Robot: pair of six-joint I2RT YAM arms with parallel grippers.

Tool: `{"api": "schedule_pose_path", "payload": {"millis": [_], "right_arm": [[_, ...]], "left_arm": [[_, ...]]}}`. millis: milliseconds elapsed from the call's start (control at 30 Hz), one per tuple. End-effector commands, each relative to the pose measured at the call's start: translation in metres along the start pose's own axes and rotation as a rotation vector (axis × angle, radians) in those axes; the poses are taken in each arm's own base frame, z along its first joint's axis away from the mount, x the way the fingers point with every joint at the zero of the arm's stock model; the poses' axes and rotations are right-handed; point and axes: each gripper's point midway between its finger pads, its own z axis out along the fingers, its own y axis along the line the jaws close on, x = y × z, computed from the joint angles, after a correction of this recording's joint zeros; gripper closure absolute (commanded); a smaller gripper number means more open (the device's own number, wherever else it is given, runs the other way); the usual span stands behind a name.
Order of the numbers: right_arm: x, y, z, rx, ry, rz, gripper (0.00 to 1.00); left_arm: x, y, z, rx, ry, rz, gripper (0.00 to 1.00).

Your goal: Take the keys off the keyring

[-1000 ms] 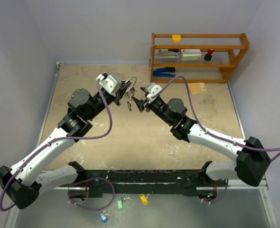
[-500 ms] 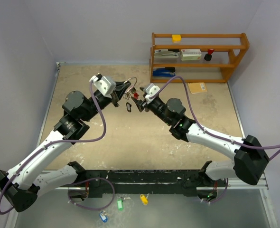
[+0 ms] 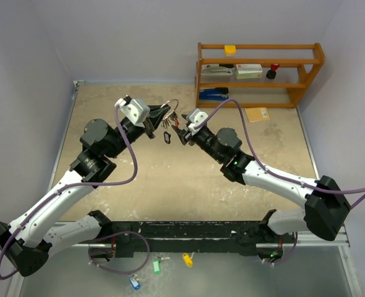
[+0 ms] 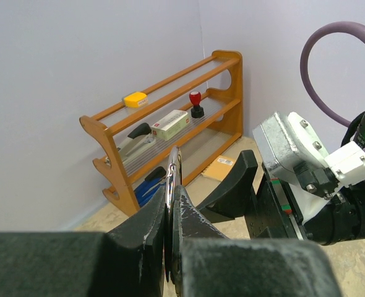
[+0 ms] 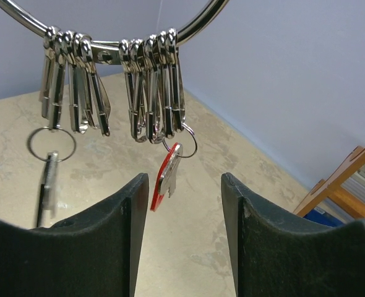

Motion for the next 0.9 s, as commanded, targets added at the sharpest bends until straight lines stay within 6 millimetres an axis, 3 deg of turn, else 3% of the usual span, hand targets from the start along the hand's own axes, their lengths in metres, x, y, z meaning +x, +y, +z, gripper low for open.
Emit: {"api": "schedule_pose_path", "payload": {"millis": [0, 267, 333, 500, 867], "right_arm": [[-0.046, -0.012, 0.004, 0.035, -0.124, -0.014, 0.48], [-0.05, -0.013, 0.004, 0.034, -0.14, -0.026, 0.49], [-0.066, -0.018, 0.006, 0.046, -0.172, -0.027, 0.49], [-0.074, -0.02, 0.005, 0.054, -0.193, -0.032, 0.48], [-0.069, -0.019, 0.008, 0.052, -0.181, -0.027, 0.49]], "left_arm": [[-0.027, 0.0, -0.001, -0.007, -0.098, -0.006, 1.0], [-0.024, 0.002, -0.001, -0.016, -0.093, -0.007, 1.0], [-0.022, 0.002, 0.0, -0.017, -0.09, -0.007, 1.0], [-0.021, 0.001, 0.001, -0.015, -0.086, -0.01, 1.0], [-0.027, 0.002, -0.002, -0.019, -0.114, -0.011, 1.0]]}}
